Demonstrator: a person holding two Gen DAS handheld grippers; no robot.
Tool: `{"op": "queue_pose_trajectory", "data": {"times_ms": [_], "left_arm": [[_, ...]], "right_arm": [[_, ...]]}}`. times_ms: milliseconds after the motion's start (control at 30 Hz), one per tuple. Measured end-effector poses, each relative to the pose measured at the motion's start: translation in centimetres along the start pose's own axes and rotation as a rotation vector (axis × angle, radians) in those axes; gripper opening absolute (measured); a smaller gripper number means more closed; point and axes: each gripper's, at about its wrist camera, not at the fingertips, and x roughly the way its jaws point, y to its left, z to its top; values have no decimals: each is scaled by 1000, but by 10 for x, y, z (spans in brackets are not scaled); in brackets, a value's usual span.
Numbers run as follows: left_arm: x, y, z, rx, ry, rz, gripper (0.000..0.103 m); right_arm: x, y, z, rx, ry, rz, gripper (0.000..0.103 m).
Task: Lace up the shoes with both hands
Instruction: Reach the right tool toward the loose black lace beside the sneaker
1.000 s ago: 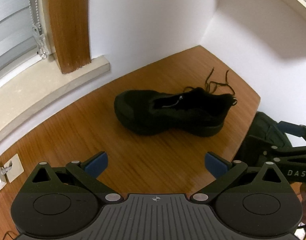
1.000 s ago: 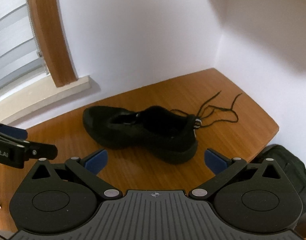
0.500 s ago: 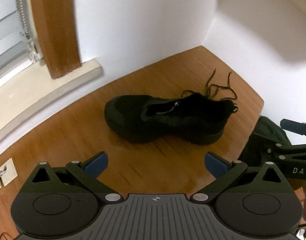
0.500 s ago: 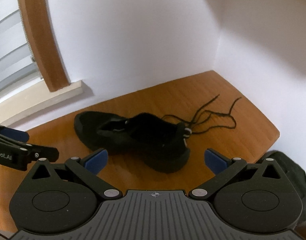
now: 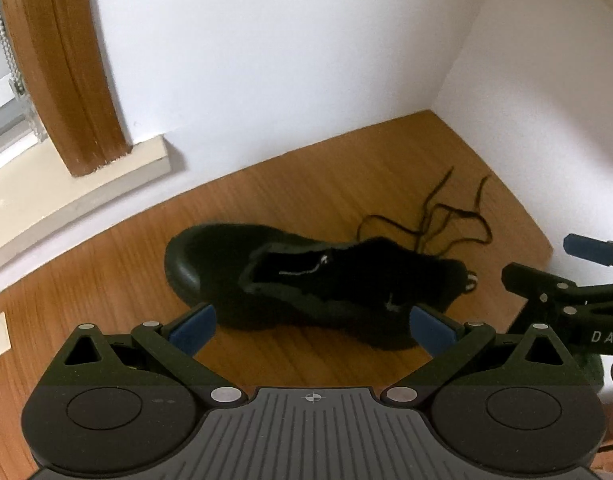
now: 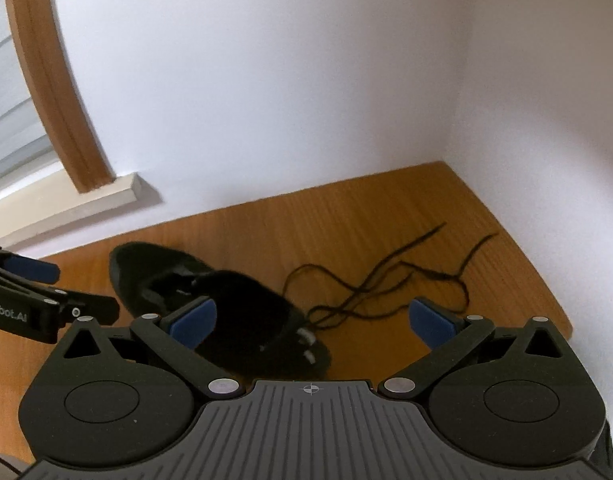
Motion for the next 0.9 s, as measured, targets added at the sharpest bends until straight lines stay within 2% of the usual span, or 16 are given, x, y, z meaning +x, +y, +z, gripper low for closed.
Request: {"op": "queue_pose_trajectory", "data": {"times_ms": [200, 467, 567, 633, 700, 833, 900], "left_arm": [[12, -8, -1, -70, 11, 76, 103], [35, 9, -22, -182, 67, 146, 103], [48, 24, -32, -223, 103, 185, 103], [56, 34, -38, -242, 131, 198, 103], [63, 42, -43, -252, 148, 215, 103], [70, 53, -48, -253, 163, 249, 103], [71, 58, -50, -257, 168, 260, 103]], "right_arm": [[27, -35, 1, -30, 4, 158, 103], [77, -61, -2, -20, 86, 254, 98], [94, -64, -2, 21, 144, 346, 98], [102, -60, -4, 43, 176, 426, 98], [109, -51, -5, 50, 204, 468, 98], [117, -27, -13, 25, 266, 512, 98], [116, -15, -18, -3, 280, 498, 102]]}}
